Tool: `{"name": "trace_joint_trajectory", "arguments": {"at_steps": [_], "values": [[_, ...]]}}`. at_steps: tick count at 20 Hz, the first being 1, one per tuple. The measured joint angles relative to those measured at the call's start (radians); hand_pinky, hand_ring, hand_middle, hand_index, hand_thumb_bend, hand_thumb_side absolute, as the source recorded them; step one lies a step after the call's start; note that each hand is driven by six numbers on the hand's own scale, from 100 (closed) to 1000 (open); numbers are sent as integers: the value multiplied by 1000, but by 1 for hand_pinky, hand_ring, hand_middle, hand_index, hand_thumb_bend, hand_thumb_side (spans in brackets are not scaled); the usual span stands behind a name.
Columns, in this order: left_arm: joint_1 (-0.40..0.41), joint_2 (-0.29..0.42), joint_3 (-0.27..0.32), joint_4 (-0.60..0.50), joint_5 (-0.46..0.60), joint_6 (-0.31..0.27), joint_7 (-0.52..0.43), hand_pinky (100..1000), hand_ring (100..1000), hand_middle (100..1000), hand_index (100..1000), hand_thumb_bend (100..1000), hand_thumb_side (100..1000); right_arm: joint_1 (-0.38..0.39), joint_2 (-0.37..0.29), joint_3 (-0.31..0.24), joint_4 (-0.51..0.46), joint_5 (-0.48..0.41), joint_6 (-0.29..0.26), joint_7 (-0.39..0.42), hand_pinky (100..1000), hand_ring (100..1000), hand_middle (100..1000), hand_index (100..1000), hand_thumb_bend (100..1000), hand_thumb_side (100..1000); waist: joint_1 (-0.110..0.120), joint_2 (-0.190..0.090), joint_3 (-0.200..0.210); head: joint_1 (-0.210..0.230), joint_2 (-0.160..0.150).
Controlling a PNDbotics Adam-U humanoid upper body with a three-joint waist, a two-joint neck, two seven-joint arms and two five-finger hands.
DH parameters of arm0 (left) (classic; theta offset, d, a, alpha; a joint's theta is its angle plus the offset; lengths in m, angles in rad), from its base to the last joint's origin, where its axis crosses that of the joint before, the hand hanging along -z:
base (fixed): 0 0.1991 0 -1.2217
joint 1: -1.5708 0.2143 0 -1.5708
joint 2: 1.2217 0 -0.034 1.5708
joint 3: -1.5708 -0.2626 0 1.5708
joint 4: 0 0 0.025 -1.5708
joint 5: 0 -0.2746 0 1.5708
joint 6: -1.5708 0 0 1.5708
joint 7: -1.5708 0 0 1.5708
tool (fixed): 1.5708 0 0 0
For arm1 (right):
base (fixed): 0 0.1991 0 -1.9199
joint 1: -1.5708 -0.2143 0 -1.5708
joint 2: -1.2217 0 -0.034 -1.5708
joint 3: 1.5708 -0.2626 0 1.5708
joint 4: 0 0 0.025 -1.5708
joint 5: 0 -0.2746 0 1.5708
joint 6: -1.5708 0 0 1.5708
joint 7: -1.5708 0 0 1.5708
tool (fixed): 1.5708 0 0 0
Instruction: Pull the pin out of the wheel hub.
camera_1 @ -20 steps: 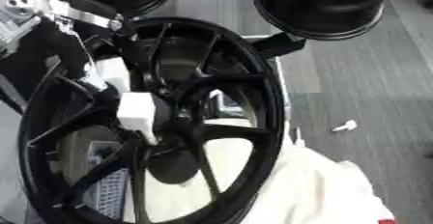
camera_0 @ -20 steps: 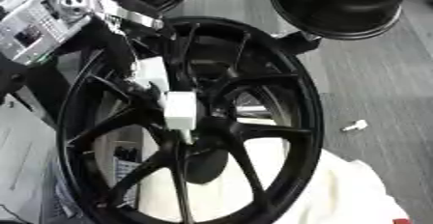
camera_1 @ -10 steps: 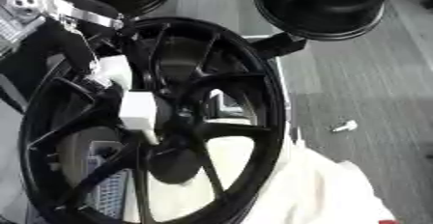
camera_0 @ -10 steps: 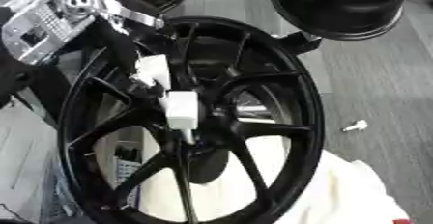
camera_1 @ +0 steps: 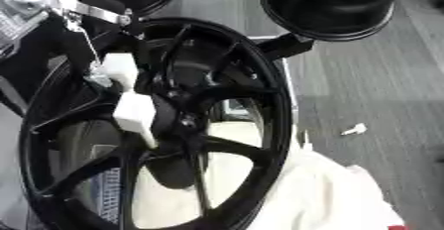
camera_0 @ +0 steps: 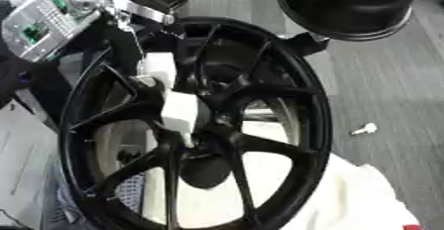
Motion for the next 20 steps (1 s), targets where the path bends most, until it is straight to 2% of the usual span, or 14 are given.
{"name": "trace_joint_trajectory", "arguments": {"at_steps": [5,12,15,20], "values": [[0,1,12,-20,9,17,-1,683,538,381,534,473,100,0,0,0,6,6,2,-5,882,823,745,799,100,621,0,0,0,0,0],[0,53,74,-86,18,41,-1,687,538,379,532,488,100,1,0,-6,13,16,3,-16,882,823,745,800,100,621,0,0,4,0,0],[3,90,128,-114,18,48,2,689,539,379,534,487,100,1,0,-9,16,18,3,-20,883,823,745,800,100,620,-2,0,8,-2,0],[63,178,273,-116,9,66,71,694,549,389,554,478,100,10,0,-19,18,20,3,-27,883,823,745,800,100,620,-3,0,18,-11,0]]}}
